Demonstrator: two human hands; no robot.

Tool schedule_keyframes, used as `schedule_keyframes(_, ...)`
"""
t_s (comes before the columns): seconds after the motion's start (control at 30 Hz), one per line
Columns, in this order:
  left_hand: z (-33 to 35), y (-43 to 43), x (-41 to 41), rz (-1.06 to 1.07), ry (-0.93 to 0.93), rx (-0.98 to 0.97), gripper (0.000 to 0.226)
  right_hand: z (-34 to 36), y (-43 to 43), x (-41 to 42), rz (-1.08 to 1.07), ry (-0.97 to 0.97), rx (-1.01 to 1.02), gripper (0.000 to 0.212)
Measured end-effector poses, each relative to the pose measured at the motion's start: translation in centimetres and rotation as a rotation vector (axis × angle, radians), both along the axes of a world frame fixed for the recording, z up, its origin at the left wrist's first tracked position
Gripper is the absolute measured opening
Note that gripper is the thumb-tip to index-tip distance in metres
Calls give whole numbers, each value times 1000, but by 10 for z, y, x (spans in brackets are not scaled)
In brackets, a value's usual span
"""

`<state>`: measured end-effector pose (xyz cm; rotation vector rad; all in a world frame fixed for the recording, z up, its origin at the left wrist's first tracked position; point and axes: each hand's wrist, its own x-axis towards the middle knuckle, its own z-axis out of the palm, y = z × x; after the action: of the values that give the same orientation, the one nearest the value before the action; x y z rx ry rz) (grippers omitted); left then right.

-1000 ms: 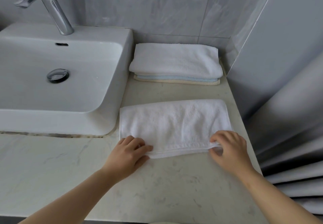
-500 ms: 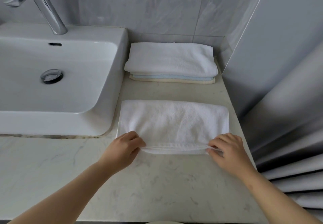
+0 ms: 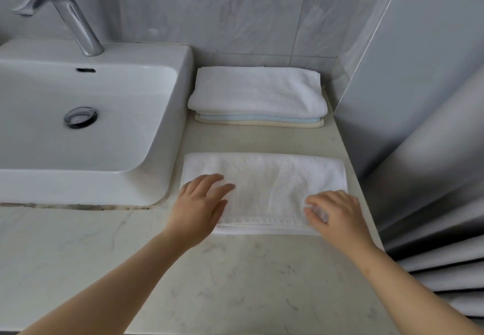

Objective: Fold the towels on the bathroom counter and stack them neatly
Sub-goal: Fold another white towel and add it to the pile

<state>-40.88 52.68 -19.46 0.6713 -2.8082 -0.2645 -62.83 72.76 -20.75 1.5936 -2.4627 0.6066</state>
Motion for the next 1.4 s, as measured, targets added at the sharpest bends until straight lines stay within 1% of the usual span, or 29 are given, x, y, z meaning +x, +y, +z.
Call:
schedule_keyframes(0.03, -1, 2, -3, 12, -151, 16, 54, -3, -2, 0, 8, -21, 65, 7)
schedule_keyframes(0.07, -3, 3, -4, 13, -274, 63, 68, -5, -3, 0, -6, -63, 117, 5)
schedule_keyframes(0.1, -5, 4, -5, 20, -352, 123, 77, -5, -5, 0, -25, -111, 157, 9)
schedule_keyframes(0.13, -6, 2, -5, 35, -373, 156, 78, -4, -6, -2, -43, -150, 170, 10)
schedule_keyframes(0.17, -3, -2, -7, 64, -354, 189, 71, 0, -9, -3, -68, -182, 155, 8)
schedule_keyframes(0.23, 7, -10, -14, 197, -254, 244, 41, 10, -15, -5, -207, -252, 74, 1)
schedule_keyframes(0.27, 11, -15, -18, 308, -191, 265, 32, 13, -18, -8, -330, -278, 41, 7)
schedule_keyframes(0.3, 13, -19, -21, 435, -137, 312, 32, 16, -20, -11, -468, -302, 54, 18)
schedule_keyframes(0.33, 15, -23, -24, 557, -103, 397, 36, 19, -21, -15, -594, -350, 95, 30)
schedule_keyframes(0.37, 15, -26, -27, 654, -95, 495, 42, 20, -22, -19, -675, -416, 139, 41)
schedule_keyframes(0.43, 14, -29, -30, 760, -106, 628, 55, 20, -23, -25, -741, -572, 155, 57)
schedule_keyframes(0.5, 13, -32, -33, 817, -49, 679, 65, 21, -25, -29, -754, -707, 122, 69)
schedule_keyframes(0.53, 14, -34, -34, 850, -8, 709, 68, 22, -26, -30, -757, -780, 101, 71)
schedule_keyframes(0.57, 16, -35, -36, 882, 37, 752, 70, 23, -27, -33, -764, -854, 83, 69)
schedule_keyframes(0.63, 17, -39, -40, 961, 122, 861, 68, 26, -28, -37, -773, -989, 59, 57)
schedule_keyframes(0.7, 21, -46, -41, 1043, 209, 1030, 59, 30, -27, -42, -782, -1090, 32, 42)
schedule_keyframes(0.73, 24, -49, -41, 1059, 262, 1150, 52, 32, -27, -44, -785, -1133, 18, 35)
schedule_keyframes(0.77, 27, -51, -40, 1047, 300, 1270, 40, 35, -28, -46, -786, -1173, 4, 30)
schedule_keyframes(0.83, 39, -52, -40, 992, 294, 1450, 15, 39, -29, -48, -788, -1232, -16, 22)
schedule_keyframes(0.9, 48, -52, -40, 937, 244, 1519, 11, 41, -31, -49, -798, -1243, -34, 14)
schedule_keyframes(0.97, 56, -55, -40, 900, 248, 1471, 11, 44, -33, -52, -805, -1227, -66, 11)
schedule_keyframes(1.07, 71, -64, -43, 832, 325, 1281, 21, 50, -38, -57, -770, -1140, -127, 8)
schedule_keyframes(1.13, 84, -71, -47, 758, 333, 1108, 26, 57, -41, -64, -748, -991, -136, 14)
schedule_keyframes(1.2, 98, -75, -52, 712, 278, 902, 26, 66, -44, -70, -723, -839, -138, 20)
schedule_keyframes(1.27, 109, -77, -57, 672, 213, 694, 27, 77, -45, -75, -677, -766, -164, 18)
schedule_keyframes(1.3, 114, -78, -59, 650, 196, 617, 28, 81, -45, -78, -644, -775, -186, 14)
schedule_keyframes(1.33, 116, -80, -60, 634, 199, 586, 29, 86, -46, -79, -611, -815, -221, 11)
schedule_keyframes(1.37, 118, -82, -61, 626, 238, 643, 28, 89, -47, -80, -586, -870, -269, 9)
schedule_keyframes(1.4, 119, -84, -62, 626, 297, 756, 26, 93, -48, -81, -574, -937, -316, 7)
